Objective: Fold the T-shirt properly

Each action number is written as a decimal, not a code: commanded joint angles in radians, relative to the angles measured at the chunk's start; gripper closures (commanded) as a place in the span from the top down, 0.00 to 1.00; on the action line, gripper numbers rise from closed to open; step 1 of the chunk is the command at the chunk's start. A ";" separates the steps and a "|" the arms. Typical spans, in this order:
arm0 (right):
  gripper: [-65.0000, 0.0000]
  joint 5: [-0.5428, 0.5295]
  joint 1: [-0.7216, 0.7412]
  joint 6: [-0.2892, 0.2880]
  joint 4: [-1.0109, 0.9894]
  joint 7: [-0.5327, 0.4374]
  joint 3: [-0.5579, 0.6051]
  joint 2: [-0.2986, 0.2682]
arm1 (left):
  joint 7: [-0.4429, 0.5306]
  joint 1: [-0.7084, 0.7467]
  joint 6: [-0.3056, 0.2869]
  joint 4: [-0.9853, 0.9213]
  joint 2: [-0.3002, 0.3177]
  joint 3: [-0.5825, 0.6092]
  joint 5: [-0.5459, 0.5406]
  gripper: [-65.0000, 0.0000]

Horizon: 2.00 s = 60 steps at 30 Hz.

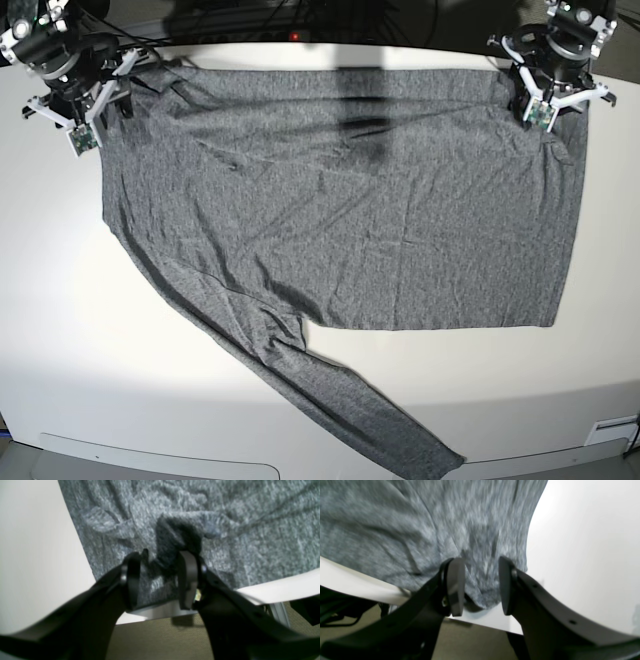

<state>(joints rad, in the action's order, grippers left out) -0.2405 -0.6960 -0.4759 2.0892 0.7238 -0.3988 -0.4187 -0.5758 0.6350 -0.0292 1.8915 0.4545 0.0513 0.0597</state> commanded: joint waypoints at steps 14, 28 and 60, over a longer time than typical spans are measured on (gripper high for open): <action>0.35 -0.007 -0.002 0.005 0.042 -0.211 -0.008 -0.005 | 0.255 0.004 0.086 0.017 0.008 -0.006 0.291 0.37; 0.44 -0.090 0.197 0.003 0.042 -0.090 -0.008 0.138 | 0.199 -0.130 0.179 0.017 -0.045 -0.006 0.282 0.61; 0.73 -0.395 0.544 0.001 0.042 -0.101 -0.007 0.301 | 0.435 -0.404 0.179 0.017 -0.150 -0.006 0.196 0.69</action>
<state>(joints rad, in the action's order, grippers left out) -0.6163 -0.1623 -0.4702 2.1113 0.6487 -0.4015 -0.1112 -0.1684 0.2428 0.1333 1.8904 0.2985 0.0513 0.2485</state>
